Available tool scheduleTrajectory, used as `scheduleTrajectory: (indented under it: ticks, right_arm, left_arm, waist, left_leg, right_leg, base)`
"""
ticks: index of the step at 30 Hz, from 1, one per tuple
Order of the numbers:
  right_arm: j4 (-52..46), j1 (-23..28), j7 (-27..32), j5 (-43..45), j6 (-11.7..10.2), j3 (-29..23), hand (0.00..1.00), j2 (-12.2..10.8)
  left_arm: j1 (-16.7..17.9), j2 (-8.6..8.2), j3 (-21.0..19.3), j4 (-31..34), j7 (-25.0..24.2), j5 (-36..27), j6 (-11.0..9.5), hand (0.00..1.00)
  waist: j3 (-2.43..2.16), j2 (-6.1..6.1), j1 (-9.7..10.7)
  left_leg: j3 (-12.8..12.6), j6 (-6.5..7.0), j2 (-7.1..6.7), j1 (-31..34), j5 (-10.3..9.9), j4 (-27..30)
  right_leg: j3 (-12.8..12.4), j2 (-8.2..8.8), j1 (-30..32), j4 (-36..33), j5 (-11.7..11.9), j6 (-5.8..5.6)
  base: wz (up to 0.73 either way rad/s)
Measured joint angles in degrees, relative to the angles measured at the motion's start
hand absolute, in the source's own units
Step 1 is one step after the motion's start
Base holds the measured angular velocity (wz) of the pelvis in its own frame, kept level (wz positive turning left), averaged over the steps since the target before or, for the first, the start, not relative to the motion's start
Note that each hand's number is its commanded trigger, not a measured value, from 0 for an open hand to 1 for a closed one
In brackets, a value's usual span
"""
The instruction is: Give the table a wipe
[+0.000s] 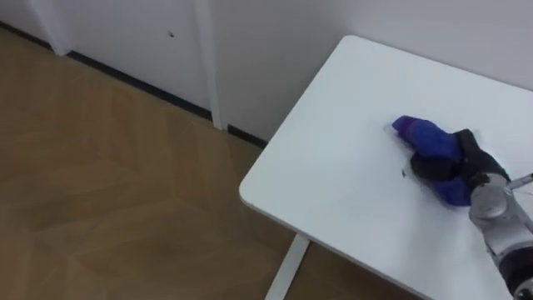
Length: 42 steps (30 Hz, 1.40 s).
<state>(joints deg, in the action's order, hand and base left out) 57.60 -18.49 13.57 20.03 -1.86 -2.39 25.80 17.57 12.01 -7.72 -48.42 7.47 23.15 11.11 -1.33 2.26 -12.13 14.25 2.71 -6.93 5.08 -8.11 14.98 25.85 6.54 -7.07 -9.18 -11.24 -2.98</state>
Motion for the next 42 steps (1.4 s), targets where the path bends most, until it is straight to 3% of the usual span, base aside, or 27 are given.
scheduleTrajectory:
  ticks: [8,11,17,22,26,29,31,32,33,34,35,36,37,38,39,40,41,42]
  right_arm:
    - [1.0,4.0,3.0,-0.4,0.0,-4.2,1.00,1.4]
    - [1.6,4.2,3.9,-0.3,0.1,-4.2,1.00,1.4]
    - [0.9,4.3,4.5,0.1,0.8,-2.6,1.00,1.4]
    - [-0.6,2.7,4.4,1.2,3.7,1.9,1.00,1.4]
    - [-4.5,0.9,3.4,9.3,7.8,8.1,1.00,1.5]
    - [-6.0,-2.0,0.7,16.0,11.1,11.9,1.00,1.2]
    - [-6.6,-3.6,-0.2,18.7,13.2,14.5,1.00,1.0]
    - [-6.6,-4.2,-0.7,18.6,13.5,14.9,1.00,0.7]
    - [-6.5,-5.1,-0.6,18.0,14.2,15.5,1.00,-0.1]
    - [-6.5,-5.4,-0.5,17.8,14.5,15.7,1.00,-0.2]
    - [-6.1,-5.7,-0.5,16.8,14.6,15.7,1.00,-0.2]
    - [-5.7,-5.8,-0.3,15.5,14.6,15.6,1.00,-0.1]
    - [-5.6,-5.8,-0.1,14.5,14.6,15.6,1.00,-0.1]
    - [-4.4,-5.8,0.4,12.9,14.4,15.2,1.00,-0.1]
    - [-3.7,-5.8,0.4,10.4,14.4,14.9,1.00,-0.1]
    - [-3.5,-5.7,0.4,9.3,14.3,14.9,1.00,-0.2]
    - [-2.8,-5.5,0.5,7.5,13.5,14.8,1.00,-0.4]
    - [-2.5,-5.1,0.5,5.3,12.5,14.6,1.00,-0.4]
  left_arm:
    - [0.0,-0.09,-1.3,-0.1,2.9,0.0,-1.3,0.00]
    - [0.3,-0.20,-1.3,-1.1,3.4,-0.1,-1.5,0.00]
    - [2.4,-0.65,-1.0,-1.1,3.3,-0.2,-1.5,0.00]
    - [3.1,-0.67,0.4,-1.1,2.9,-1.3,-1.5,0.00]
    - [2.4,-0.59,1.3,-2.0,2.1,-1.2,-1.9,0.00]
    - [2.2,-0.71,2.0,-2.8,1.5,-1.2,-1.7,0.00]
    - [2.1,-0.65,2.5,-2.9,1.3,-1.3,-1.4,0.00]
    - [1.9,-0.50,3.2,-2.9,1.0,-1.9,-1.3,0.00]
    - [1.4,-0.35,4.3,-3.1,0.8,-2.7,-1.1,0.00]
    - [1.2,-0.32,4.6,-3.3,0.8,-3.3,-1.1,0.00]
    - [0.5,-0.15,4.8,-4.1,0.6,-4.7,-1.2,0.00]
    - [-0.6,0.33,4.8,-5.1,0.6,-5.8,-1.2,0.00]
    - [-0.4,0.70,4.7,-5.1,0.6,-6.3,-1.2,0.00]
    - [-0.7,1.46,4.7,-4.6,0.6,-6.5,-1.6,0.00]
    - [-1.7,2.44,4.7,-4.4,0.6,-6.8,-2.1,0.00]
    - [-2.1,2.90,4.5,-4.4,0.6,-6.8,-2.3,0.00]
    - [-2.5,3.95,4.3,-4.3,0.8,-6.8,-2.6,0.00]
    - [-3.6,4.85,3.7,-4.2,0.8,-6.6,-3.1,0.00]
  waist:
    - [0.15,-1.03,2.1]
    - [0.18,-1.28,2.1]
    - [0.52,-0.67,1.3]
    - [1.10,0.18,0.3]
    - [1.49,0.96,-2.1]
    - [1.67,1.40,-3.6]
    - [2.66,1.04,-5.1]
    - [2.90,1.14,-5.6]
    - [3.27,0.85,-6.2]
    - [3.30,0.79,-6.5]
    - [3.44,0.64,-6.7]
    - [3.46,0.59,-7.1]
    - [3.59,0.44,-7.2]
    - [3.23,0.95,-7.2]
    - [3.18,0.92,-7.0]
    - [3.15,0.91,-7.2]
    - [2.98,0.90,-7.0]
    - [2.75,1.18,-7.0]
  left_leg:
    - [-1.0,0.26,0.42,-0.9,-0.2,0.6]
    - [-1.5,0.27,0.31,-1.2,-0.2,0.5]
    - [-2.1,0.28,0.28,-2.1,-0.2,0.4]
    - [-3.3,0.34,0.67,-3.4,-0.2,-0.9]
    - [-6.0,0.18,2.01,-3.8,-0.4,-1.9]
    - [-8.1,-0.14,3.15,-3.9,-0.7,-2.3]
    - [-9.6,-0.42,4.07,-4.7,-1.2,-2.1]
    - [-10.2,-0.41,4.55,-4.8,-1.8,-1.4]
    - [-11.0,-0.34,5.37,-5.0,-2.2,-0.9]
    - [-11.2,-0.32,5.45,-4.9,-2.5,-0.5]
    - [-11.5,-0.20,5.76,-4.5,-2.9,0.7]
    - [-12.0,-0.02,6.37,-4.5,-3.1,1.1]
    - [-12.1,-0.11,6.49,-4.2,-3.2,1.4]
    - [-12.0,-0.24,6.58,-3.4,-4.0,2.8]
    - [-11.9,-0.76,7.00,-2.9,-4.9,4.2]
    - [-11.6,-1.21,7.49,-2.8,-5.3,4.9]
    - [-10.3,-2.19,8.69,-2.6,-5.9,5.8]
    - [-9.2,-3.38,10.29,-2.2,-6.2,6.4]
  right_leg:
    - [-1.0,0.13,-0.7,-0.7,0.0,-0.03]
    - [-1.6,0.13,-0.9,-1.0,0.0,-0.03]
    - [-2.3,0.14,-1.7,-0.5,-0.2,-0.31]
    - [-4.2,0.13,-1.7,-0.5,-0.2,-0.34]
    - [-7.3,-0.56,-0.3,-0.6,0.1,0.28]
    - [-7.5,-0.70,1.1,-2.2,0.3,0.67]
    - [-6.4,-0.72,1.8,-4.3,0.2,0.82]
    - [-5.4,-0.52,2.5,-6.3,0.1,0.85]
    - [-4.5,0.34,3.5,-8.8,-0.3,0.85]
    - [-4.4,0.57,4.2,-10.0,-0.5,0.79]
    - [-3.6,1.15,5.0,-12.1,-0.8,0.37]
    - [-4.4,2.07,7.4,-16.7,-1.5,-0.85]
    - [-5.0,3.15,8.8,-19.5,-2.0,-1.17]
    - [-5.2,6.75,10.5,-23.9,-3.1,-1.66]
    - [-5.6,10.85,11.1,-25.4,-3.2,-1.73]
    - [-5.9,12.46,11.2,-25.4,-3.2,-1.84]
    - [-6.9,14.39,11.0,-24.0,-2.8,-2.15]
    - [-8.9,15.24,10.6,-21.2,-1.7,-2.71]
  base:
    - [-0.07]
    - [-0.08]
    - [-0.04]
    - [-0.21]
    - [-0.44]
    - [-0.43]
    - [-0.46]
    - [-0.30]
    - [-0.30]
    - [-0.24]
    - [-0.17]
    - [-0.09]
    - [0.00]
    - [0.05]
    - [0.05]
    - [0.11]
    - [0.22]
    - [0.32]
